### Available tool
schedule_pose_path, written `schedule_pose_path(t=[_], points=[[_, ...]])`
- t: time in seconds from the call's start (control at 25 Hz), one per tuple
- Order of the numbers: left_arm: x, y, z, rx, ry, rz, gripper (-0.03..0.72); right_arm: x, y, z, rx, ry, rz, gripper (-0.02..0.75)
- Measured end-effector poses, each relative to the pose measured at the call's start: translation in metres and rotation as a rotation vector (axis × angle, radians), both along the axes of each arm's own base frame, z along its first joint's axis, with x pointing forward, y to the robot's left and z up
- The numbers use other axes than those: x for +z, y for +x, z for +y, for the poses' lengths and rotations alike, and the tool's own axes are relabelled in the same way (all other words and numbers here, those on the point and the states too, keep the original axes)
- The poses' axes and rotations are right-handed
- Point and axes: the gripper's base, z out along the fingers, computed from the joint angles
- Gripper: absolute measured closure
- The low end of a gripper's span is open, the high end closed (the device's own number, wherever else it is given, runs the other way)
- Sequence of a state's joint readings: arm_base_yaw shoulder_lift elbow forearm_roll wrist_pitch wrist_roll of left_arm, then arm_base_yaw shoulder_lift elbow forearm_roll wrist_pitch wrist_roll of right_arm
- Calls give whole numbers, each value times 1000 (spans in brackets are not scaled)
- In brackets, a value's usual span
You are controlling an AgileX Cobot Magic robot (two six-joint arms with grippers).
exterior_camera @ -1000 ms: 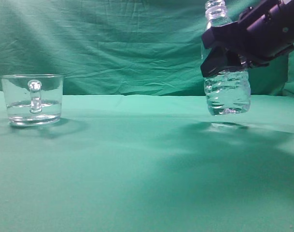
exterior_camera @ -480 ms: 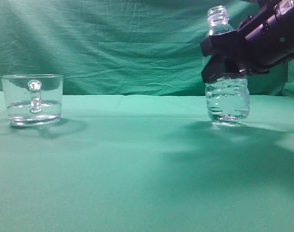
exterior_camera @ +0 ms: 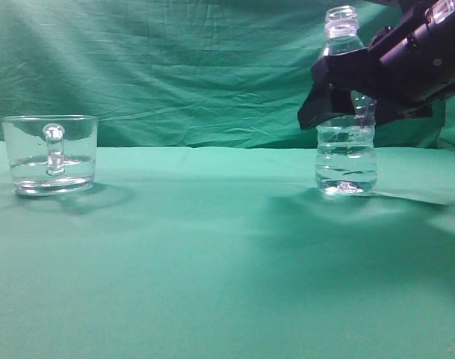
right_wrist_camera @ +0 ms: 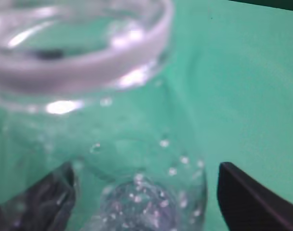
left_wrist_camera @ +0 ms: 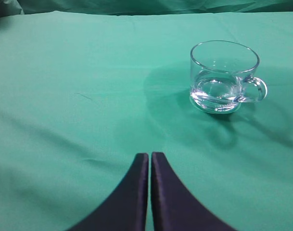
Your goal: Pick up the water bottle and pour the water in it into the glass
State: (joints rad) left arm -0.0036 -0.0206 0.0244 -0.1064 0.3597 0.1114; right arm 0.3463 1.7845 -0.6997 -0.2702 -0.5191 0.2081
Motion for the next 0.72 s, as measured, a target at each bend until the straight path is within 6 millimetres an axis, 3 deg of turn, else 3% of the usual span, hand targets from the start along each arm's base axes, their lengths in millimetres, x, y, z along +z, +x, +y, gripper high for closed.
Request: schedule_pose_path(t=[0.08, 0.24, 0.52, 0.72], points=[[0, 0, 0, 0, 0, 0, 688, 0, 0, 0, -14, 18, 12, 87], [0, 0, 0, 0, 0, 0, 688, 12, -2, -2, -33, 39, 8, 69], [0, 0, 0, 0, 0, 0, 688, 62, -17, -10, -68, 59, -47, 69], [0, 0, 0, 0, 0, 0, 688, 108, -38, -21, -87, 71, -126, 69]])
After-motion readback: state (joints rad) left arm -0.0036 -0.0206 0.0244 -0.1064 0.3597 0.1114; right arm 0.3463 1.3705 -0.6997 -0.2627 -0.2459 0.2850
